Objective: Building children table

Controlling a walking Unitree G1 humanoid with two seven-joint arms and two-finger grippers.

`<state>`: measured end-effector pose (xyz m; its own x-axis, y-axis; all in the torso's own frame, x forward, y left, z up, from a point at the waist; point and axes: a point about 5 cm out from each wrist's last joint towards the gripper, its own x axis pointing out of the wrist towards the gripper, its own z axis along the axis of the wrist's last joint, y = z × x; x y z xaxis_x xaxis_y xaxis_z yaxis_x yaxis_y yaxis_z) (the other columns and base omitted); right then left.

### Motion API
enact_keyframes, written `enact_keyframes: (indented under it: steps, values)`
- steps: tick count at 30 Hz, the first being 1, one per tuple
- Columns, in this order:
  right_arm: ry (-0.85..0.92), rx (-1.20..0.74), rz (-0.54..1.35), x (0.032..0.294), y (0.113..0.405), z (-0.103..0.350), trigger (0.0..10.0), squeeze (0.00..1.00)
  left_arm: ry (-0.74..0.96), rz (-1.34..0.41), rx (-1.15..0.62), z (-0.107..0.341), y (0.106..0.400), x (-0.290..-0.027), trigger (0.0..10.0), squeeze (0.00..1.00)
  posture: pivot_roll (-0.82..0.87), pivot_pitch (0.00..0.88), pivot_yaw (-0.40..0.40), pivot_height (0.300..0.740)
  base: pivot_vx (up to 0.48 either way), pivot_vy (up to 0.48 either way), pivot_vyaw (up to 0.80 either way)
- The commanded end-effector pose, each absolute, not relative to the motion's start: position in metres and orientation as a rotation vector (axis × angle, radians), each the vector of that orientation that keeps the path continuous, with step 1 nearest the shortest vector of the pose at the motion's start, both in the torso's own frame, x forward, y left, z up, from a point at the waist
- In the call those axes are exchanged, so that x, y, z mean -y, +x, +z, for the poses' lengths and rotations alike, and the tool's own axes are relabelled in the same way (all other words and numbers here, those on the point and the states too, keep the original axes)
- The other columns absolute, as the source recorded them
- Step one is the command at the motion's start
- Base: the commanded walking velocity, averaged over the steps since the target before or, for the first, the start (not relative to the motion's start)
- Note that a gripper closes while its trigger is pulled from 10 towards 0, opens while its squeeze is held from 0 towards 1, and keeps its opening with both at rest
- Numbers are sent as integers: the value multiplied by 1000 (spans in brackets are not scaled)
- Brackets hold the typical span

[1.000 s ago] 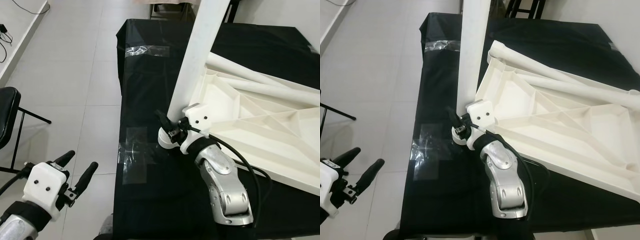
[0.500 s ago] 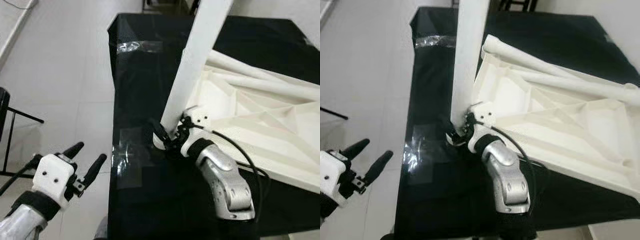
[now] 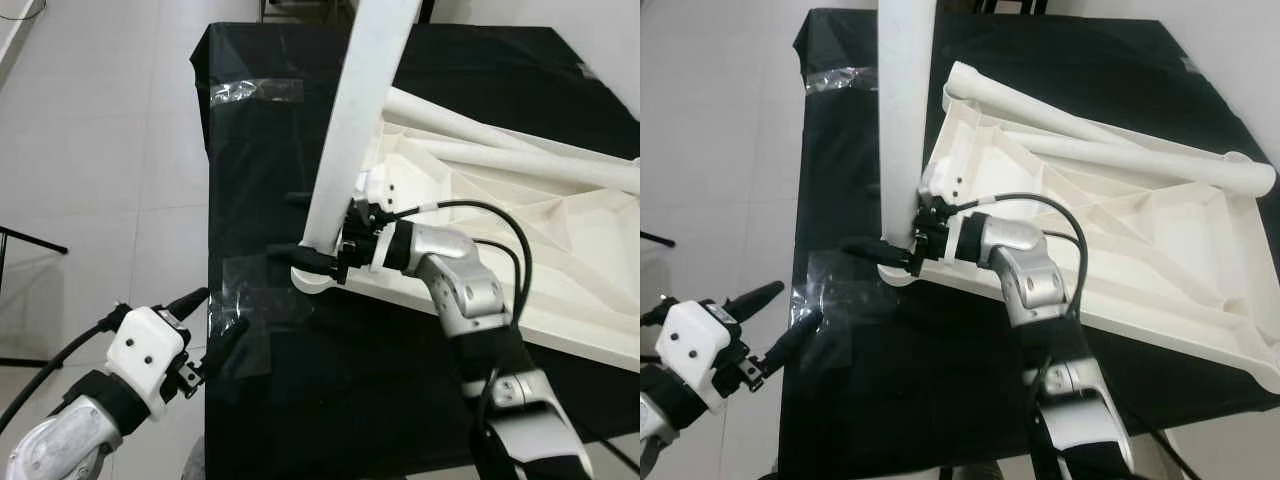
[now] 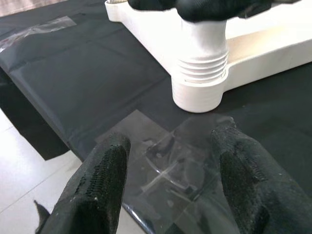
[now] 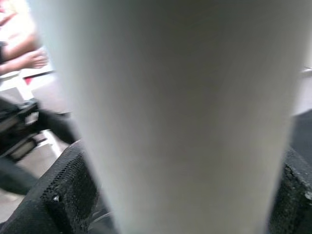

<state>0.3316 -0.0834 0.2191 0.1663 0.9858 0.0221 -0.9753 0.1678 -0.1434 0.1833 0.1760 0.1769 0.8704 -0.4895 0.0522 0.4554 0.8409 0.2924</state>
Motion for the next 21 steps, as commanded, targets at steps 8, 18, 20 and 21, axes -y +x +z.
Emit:
enact_keyframes:
  steps: [8, 18, 20, 21]
  values:
    - [-67, 95, 1499, 89, 334, 208, 0, 0, 254, -511, 118, 171, 185, -174, 10000, 0, 255, 256, -131, 740, 0, 0, 0]
    - [-54, 132, 1417, 105, 329, 202, 0, 0, 239, -511, 126, 171, 187, -174, 10000, 0, 228, 271, -133, 740, 0, 0, 0]
    - [-76, 135, 1226, 114, 326, 198, 0, 0, 239, -509, 129, 172, 187, -175, 10000, 0, 212, 284, -143, 740, 0, 0, 0]
    - [-78, 122, 1092, 117, 326, 194, 0, 0, 239, -508, 131, 173, 187, -175, 10000, 0, 210, 292, -149, 740, 0, 0, 0]
